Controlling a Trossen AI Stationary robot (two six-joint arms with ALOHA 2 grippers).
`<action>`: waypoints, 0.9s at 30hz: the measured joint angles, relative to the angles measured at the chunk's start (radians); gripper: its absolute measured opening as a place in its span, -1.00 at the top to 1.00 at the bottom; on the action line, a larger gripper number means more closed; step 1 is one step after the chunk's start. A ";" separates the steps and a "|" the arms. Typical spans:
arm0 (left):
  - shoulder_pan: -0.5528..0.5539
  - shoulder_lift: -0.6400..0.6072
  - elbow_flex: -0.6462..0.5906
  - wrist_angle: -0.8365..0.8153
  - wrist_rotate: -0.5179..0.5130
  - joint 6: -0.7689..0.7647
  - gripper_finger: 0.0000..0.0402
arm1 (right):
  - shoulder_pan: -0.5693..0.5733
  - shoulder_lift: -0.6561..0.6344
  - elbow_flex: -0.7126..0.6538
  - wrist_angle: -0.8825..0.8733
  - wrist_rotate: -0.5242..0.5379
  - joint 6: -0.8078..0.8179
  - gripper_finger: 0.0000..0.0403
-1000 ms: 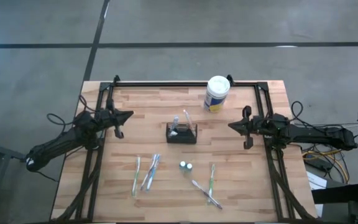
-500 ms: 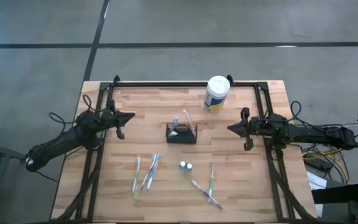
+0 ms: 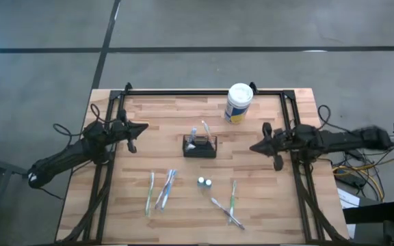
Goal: Pick & Place toothbrushing station
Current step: Put the purple toothbrush into the black wire organizer
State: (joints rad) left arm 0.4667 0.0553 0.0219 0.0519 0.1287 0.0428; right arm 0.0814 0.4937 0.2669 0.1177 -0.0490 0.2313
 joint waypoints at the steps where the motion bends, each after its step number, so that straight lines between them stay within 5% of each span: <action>1: 0.000 0.000 0.000 0.001 0.000 -0.010 0.93 | 0.066 0.048 0.056 -0.054 0.071 0.001 0.96; 7: 0.000 0.000 0.000 0.000 0.000 -0.043 0.93 | 0.439 0.417 0.441 -0.458 0.468 0.166 0.96; 11: 0.000 0.000 0.000 0.000 0.000 -0.046 0.93 | 0.554 0.673 0.712 -0.751 0.559 0.406 0.96; 16: 0.000 0.000 0.000 0.000 0.001 -0.041 0.93 | 0.567 0.972 1.031 -1.054 0.454 0.640 0.86; 21: 0.000 -0.001 0.000 -0.001 0.004 -0.044 0.93 | 0.537 1.249 1.321 -1.218 0.285 0.656 0.56; 27: -0.001 -0.001 0.000 -0.008 0.009 -0.044 0.93 | 0.491 1.516 1.604 -1.381 0.208 0.637 0.14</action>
State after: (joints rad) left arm 0.4660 0.0547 0.0216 0.0434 0.1379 -0.0010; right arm 0.5722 2.0094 1.8705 -1.2637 0.1590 0.8687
